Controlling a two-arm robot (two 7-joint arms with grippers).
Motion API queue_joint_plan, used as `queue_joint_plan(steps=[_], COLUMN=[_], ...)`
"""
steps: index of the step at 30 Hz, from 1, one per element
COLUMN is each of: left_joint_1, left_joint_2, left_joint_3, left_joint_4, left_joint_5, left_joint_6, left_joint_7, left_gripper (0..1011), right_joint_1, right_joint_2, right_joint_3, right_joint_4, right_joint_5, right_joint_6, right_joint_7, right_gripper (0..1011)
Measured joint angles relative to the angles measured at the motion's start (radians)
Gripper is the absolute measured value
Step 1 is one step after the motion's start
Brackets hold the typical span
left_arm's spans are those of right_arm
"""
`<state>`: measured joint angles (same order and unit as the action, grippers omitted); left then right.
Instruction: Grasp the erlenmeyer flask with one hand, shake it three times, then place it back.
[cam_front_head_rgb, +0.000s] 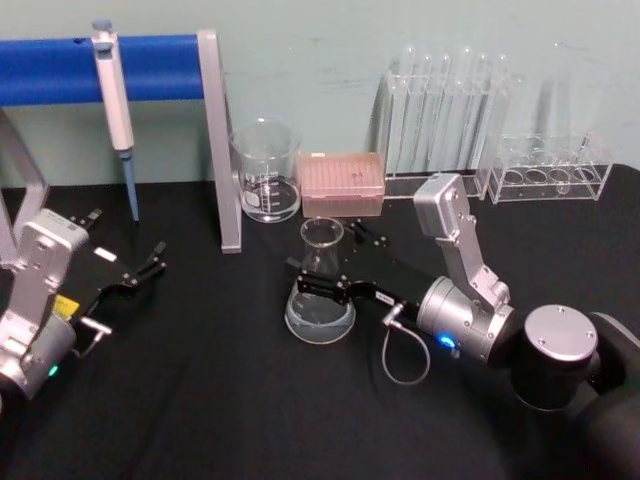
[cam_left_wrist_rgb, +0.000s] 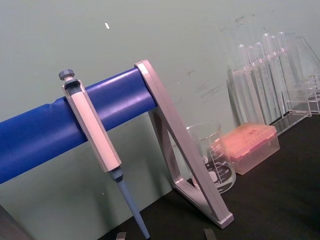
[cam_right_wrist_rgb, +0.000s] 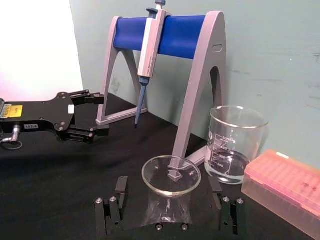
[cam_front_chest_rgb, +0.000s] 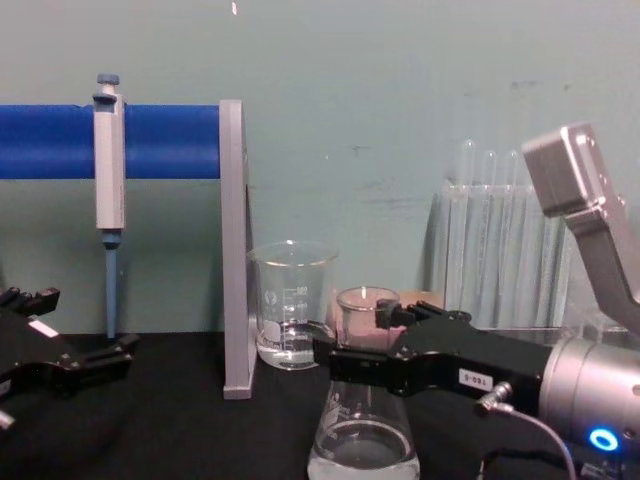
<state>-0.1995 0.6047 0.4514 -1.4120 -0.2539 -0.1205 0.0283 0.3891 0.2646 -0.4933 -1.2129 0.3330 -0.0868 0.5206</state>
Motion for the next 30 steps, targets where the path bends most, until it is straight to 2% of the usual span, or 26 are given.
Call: queue_joint_plan(steps=[20, 25, 30], left_joint_1=[0.000, 0.000, 0.000], left_joint_2=[0.000, 0.000, 0.000], left_joint_3=[0.000, 0.000, 0.000], left_joint_4=[0.000, 0.000, 0.000], left_joint_5=[0.000, 0.000, 0.000], left_joint_6=[0.000, 0.000, 0.000], left_joint_7=[0.000, 0.000, 0.000], left_gripper=[1001, 1001, 1001], right_joint_1=[0.006, 0.006, 0.006], right_joint_2=[-0.007, -0.006, -0.006], right_joint_3=[-0.001, 0.000, 0.000], right_joint_4=[0.006, 0.006, 0.005], right_joint_5=[-0.010, -0.010, -0.009], right_joint_6=[-0.002, -0.002, -0.002], right_joint_7=[-0.006, -0.006, -0.006], right_gripper=[1000, 916, 767])
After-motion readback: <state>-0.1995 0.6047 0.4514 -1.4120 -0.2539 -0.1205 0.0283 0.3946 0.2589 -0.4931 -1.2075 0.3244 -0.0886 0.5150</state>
